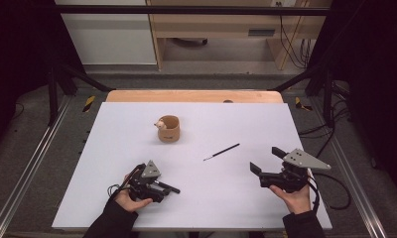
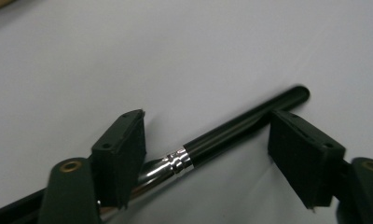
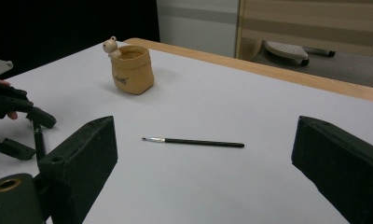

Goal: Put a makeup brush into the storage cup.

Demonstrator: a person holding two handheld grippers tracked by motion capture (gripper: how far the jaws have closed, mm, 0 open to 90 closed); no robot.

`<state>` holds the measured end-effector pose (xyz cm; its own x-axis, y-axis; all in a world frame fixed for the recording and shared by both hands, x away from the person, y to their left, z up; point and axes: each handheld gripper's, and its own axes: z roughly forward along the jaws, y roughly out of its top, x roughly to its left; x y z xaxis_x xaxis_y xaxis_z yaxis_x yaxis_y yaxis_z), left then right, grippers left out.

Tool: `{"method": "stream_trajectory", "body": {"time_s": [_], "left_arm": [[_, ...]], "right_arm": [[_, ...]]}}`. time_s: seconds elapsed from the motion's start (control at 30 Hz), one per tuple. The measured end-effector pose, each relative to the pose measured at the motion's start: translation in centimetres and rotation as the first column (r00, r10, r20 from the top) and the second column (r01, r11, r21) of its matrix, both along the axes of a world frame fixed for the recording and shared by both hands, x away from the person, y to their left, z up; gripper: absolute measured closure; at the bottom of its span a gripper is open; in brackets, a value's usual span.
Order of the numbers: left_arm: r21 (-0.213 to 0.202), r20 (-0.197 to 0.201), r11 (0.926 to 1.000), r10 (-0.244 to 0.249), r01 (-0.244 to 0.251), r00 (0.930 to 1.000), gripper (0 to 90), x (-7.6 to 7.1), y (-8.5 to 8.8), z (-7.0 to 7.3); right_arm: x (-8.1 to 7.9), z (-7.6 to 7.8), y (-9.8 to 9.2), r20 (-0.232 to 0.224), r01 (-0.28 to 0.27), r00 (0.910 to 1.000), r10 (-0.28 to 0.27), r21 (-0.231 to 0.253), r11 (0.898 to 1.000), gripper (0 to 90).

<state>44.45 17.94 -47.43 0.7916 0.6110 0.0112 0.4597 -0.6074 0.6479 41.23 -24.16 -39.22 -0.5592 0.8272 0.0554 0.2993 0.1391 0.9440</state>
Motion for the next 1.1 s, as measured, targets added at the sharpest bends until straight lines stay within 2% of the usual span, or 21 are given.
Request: {"method": "stream_trajectory", "body": {"time_s": [0.17, 0.47, 0.67, 1.1], "left_arm": [[0.013, -0.001, 0.9999, 0.002, -0.002, 1.0, 32.2, -0.2, 0.0, 0.2], [0.039, -0.027, 0.9992, 0.006, -0.005, 0.9996, 45.7, -0.4, 0.4, 0.7], [0.07, -0.046, 0.9974, -0.016, 0.019, 0.9988, 55.7, -0.7, 0.6, 1.0], [0.086, -0.07, 0.9961, -0.016, 0.022, 0.9974, 70.4, -0.8, 0.9, 1.3]], "right_arm": [[0.0, 0.0, 0.0, 0.001, 0.001, 1.0, -0.001, 0.0, 1.0, 7.2], [0.0, 0.0, 0.0, -0.001, 0.0, 1.0, 0.0, -0.002, 1.0, 7.2], [0.0, 0.0, 0.0, -0.003, 0.001, 1.0, -0.001, -0.001, 1.0, 7.2], [0.0, 0.0, 0.0, -0.004, -0.001, 1.0, 0.001, -0.003, 1.0, 7.2]]}}
